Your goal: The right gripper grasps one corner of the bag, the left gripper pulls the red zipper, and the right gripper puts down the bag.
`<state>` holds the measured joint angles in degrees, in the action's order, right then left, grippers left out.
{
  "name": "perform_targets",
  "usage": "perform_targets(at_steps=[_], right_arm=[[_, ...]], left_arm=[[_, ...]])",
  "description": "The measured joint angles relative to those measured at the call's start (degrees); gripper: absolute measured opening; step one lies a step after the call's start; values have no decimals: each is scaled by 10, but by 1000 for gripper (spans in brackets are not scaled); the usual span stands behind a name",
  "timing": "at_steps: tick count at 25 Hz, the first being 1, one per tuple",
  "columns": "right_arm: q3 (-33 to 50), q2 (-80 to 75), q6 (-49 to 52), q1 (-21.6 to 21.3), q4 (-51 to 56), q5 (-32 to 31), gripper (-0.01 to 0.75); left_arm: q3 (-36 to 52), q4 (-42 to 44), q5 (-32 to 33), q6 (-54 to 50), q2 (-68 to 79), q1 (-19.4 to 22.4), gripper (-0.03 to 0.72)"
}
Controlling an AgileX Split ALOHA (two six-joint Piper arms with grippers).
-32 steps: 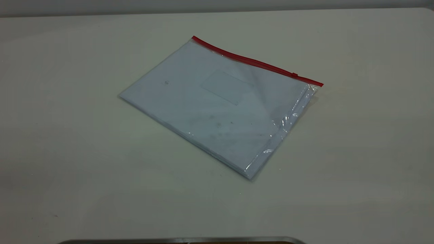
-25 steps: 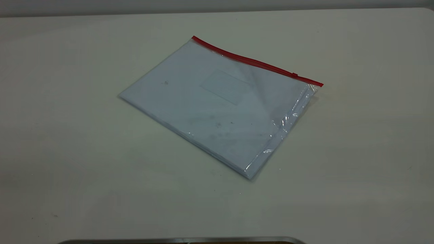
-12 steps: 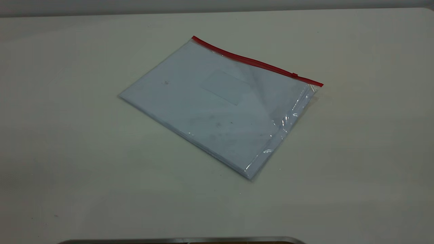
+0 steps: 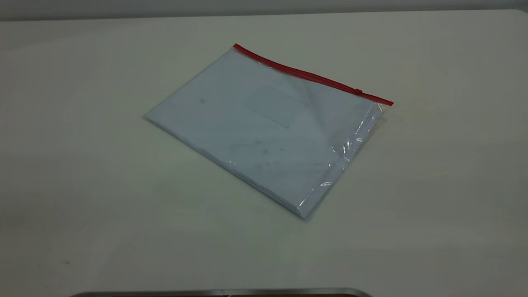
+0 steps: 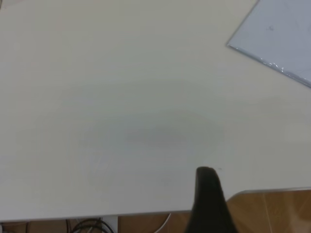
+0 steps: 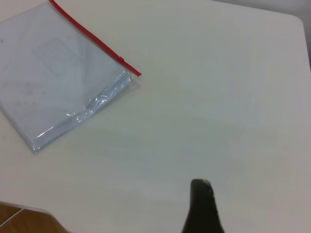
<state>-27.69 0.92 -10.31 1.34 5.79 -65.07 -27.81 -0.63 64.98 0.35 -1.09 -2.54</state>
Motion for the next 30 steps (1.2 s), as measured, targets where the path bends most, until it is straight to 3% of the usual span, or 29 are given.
perform_targets(at_steps=[15, 25, 30], right_arm=[[-7, -4, 28, 0, 27, 14, 591], [-69, -266, 29, 0, 63, 123, 591], [-78, -434, -47, 0, 146, 163, 591]], left_arm=[[-24, 27, -22, -17, 55, 0, 590], [-196, 37, -159, -42, 425, 0, 590], [-277, 37, -217, -42, 603, 0, 590]])
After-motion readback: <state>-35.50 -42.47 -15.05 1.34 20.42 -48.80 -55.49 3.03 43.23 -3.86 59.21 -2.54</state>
